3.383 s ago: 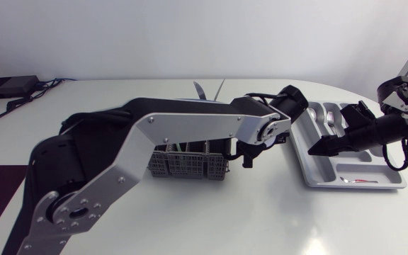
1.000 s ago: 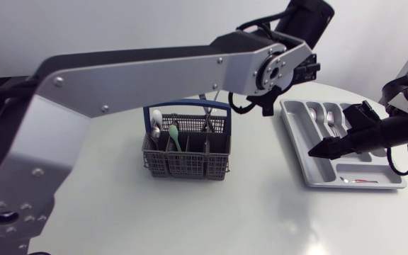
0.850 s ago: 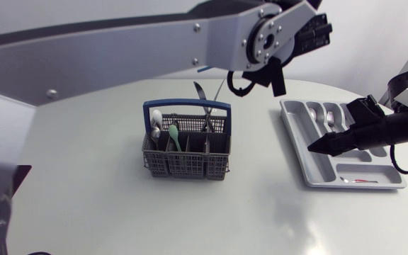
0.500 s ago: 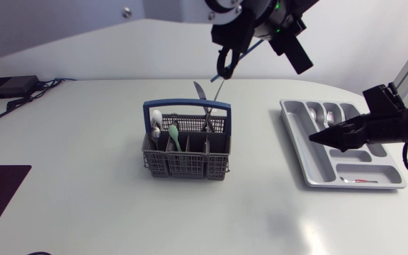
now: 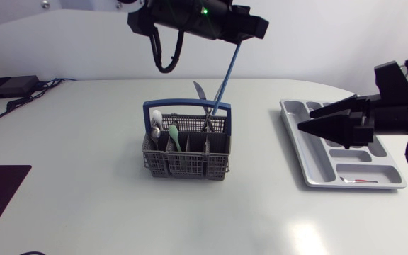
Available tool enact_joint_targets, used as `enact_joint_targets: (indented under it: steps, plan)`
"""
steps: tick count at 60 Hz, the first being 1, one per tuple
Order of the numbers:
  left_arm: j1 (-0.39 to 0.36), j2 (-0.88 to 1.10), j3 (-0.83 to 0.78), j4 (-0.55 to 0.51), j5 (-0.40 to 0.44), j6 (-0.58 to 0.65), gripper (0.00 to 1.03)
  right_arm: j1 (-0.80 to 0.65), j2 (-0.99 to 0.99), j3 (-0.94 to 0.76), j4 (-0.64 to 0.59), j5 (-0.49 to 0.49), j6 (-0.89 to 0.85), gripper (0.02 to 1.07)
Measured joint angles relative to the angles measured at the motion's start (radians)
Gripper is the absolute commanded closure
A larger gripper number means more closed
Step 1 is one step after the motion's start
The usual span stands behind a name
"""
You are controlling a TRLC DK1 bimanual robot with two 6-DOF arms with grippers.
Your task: Unload the cutlery basket into the drawer organizer.
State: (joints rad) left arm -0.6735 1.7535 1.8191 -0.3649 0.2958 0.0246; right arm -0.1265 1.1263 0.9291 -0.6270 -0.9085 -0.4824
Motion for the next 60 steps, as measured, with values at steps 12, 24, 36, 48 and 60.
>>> enact_joint_targets:
  steps: [12, 24, 36, 48, 60]
  plan:
    - [0.004, -0.032, -0.074, 0.072, 0.100, -0.113, 1.00, 0.164, 0.002, 0.009, 0.123, -0.003, 0.157, 0.09]
    - [0.004, -0.057, -0.121, 0.129, 0.146, -0.186, 1.00, 0.272, 0.048, 0.068, 0.245, 0.000, 0.321, 0.16]
    - [0.011, -0.065, -0.126, 0.150, 0.168, -0.212, 1.00, 0.336, 0.114, 0.127, 0.295, 0.022, 0.401, 0.25]
    - [0.013, -0.073, -0.138, 0.159, 0.168, -0.222, 1.00, 0.367, 0.151, 0.141, 0.346, 0.048, 0.446, 0.48]
    - [0.013, -0.076, -0.138, 0.164, 0.169, -0.235, 1.00, 0.370, 0.168, 0.166, 0.377, 0.050, 0.483, 0.69]
